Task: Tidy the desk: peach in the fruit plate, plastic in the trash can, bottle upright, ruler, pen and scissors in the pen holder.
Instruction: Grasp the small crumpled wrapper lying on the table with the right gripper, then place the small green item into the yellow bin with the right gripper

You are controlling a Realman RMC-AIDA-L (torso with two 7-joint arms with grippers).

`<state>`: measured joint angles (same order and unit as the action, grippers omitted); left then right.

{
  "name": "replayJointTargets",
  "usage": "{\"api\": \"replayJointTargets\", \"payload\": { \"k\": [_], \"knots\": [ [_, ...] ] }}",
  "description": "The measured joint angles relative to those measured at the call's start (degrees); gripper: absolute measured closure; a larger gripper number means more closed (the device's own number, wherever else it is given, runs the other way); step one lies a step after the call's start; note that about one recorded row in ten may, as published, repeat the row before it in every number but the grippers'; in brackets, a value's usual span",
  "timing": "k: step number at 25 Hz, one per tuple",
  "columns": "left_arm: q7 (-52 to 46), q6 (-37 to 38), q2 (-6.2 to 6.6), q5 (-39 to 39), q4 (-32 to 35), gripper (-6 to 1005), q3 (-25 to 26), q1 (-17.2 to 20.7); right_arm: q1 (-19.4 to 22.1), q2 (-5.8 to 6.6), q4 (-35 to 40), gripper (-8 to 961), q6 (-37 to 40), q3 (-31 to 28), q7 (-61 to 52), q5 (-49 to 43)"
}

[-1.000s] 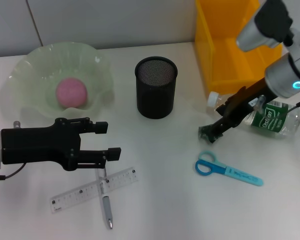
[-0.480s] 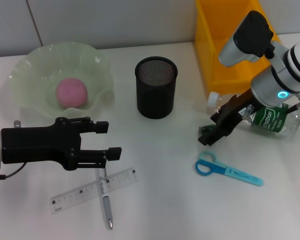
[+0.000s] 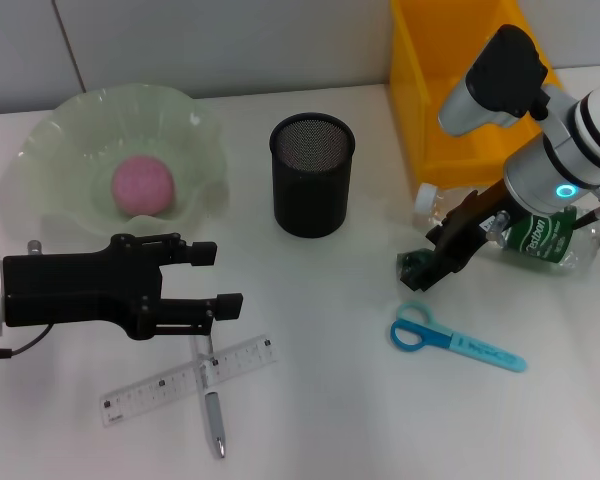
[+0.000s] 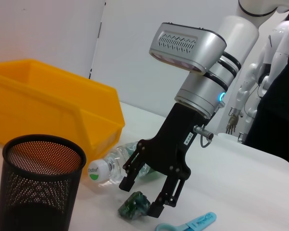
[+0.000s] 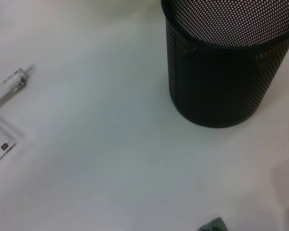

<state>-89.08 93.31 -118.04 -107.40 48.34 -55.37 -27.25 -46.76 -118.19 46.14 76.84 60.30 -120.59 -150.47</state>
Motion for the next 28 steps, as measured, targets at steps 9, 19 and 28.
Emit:
{"api": "replayJointTargets", "payload": {
  "k": [9, 19, 28],
  "knots": [
    [0.0, 0.0, 0.06, 0.0, -0.1, 194, 0.1, 0.0, 0.0, -0.12, 0.0, 305, 0.1, 0.3, -0.3, 0.0],
    [0.2, 0.2, 0.09, 0.0, -0.1, 194, 0.3, 0.0, 0.1, -0.17, 0.1, 667, 0.0, 0.3, -0.5, 0.0],
    [0.3, 0.3, 0.1, 0.0, -0.1, 194, 0.6, 0.0, 1.4, -0.64, 4.8, 666, 2.6, -0.9, -0.9, 1.3]
  ]
}}
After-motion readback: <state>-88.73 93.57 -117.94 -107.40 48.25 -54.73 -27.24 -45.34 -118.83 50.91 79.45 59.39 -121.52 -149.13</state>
